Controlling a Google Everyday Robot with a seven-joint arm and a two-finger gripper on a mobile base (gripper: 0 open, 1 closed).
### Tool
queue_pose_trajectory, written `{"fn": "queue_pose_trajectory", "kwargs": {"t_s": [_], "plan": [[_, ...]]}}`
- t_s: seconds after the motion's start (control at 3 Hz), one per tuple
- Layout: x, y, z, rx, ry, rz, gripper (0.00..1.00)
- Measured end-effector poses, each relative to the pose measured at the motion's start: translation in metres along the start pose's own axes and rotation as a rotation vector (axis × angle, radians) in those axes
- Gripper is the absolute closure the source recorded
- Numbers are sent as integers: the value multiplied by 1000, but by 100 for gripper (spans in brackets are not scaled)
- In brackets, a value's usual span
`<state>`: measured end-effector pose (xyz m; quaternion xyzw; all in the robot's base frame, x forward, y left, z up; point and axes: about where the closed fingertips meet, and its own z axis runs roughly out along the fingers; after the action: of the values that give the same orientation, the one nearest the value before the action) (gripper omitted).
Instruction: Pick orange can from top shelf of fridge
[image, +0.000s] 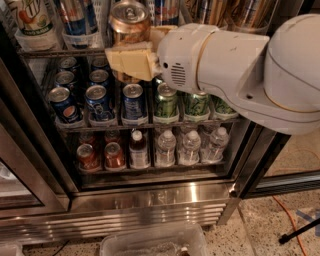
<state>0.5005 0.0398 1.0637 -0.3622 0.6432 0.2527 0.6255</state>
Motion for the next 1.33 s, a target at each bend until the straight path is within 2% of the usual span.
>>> {"fn": "queue_pose_trajectory", "kwargs": {"t_s": [0.33, 0.67, 1.0, 1.33], "plan": [[38, 11, -1, -67, 77, 21, 100], [66, 23, -14, -108, 115, 57, 100], [79, 44, -24, -180, 156, 71, 100], [85, 81, -31, -284, 209, 73, 100]]}}
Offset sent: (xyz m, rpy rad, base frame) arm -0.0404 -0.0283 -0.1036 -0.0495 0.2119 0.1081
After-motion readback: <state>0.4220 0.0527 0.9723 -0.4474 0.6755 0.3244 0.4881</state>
